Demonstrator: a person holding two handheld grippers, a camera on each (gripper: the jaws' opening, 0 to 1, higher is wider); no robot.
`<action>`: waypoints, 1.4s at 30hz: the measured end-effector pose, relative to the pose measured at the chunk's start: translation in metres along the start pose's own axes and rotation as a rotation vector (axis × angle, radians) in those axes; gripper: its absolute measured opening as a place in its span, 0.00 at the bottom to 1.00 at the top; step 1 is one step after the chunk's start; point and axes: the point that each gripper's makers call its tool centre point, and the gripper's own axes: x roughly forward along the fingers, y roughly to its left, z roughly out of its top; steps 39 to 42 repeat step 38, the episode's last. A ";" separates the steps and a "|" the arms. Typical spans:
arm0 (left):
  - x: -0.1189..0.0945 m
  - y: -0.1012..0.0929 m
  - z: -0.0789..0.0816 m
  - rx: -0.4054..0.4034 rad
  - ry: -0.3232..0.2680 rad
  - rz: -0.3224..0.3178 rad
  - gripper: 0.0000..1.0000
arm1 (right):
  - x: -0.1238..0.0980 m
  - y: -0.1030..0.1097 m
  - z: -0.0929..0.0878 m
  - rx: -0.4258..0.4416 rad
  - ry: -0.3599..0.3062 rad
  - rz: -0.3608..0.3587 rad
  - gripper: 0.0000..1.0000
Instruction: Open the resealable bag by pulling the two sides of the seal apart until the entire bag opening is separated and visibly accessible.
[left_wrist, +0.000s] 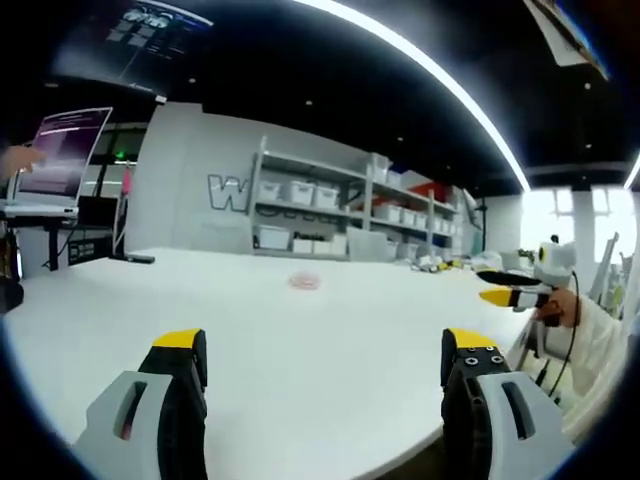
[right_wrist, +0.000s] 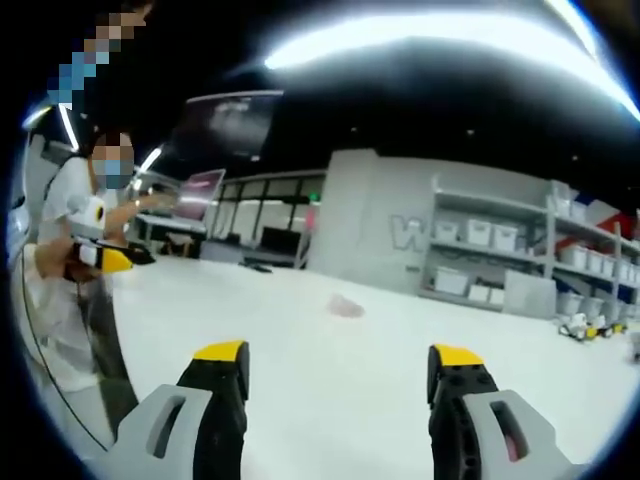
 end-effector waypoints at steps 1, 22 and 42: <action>0.000 0.001 0.001 0.001 -0.003 0.002 0.96 | 0.000 0.000 0.000 0.002 -0.001 -0.001 0.72; -0.002 0.009 -0.002 -0.011 -0.009 0.027 0.96 | -0.009 -0.002 -0.003 0.020 0.001 -0.041 0.70; -0.002 0.016 -0.007 -0.003 0.007 0.039 0.95 | -0.015 -0.007 -0.007 0.050 -0.002 -0.074 0.68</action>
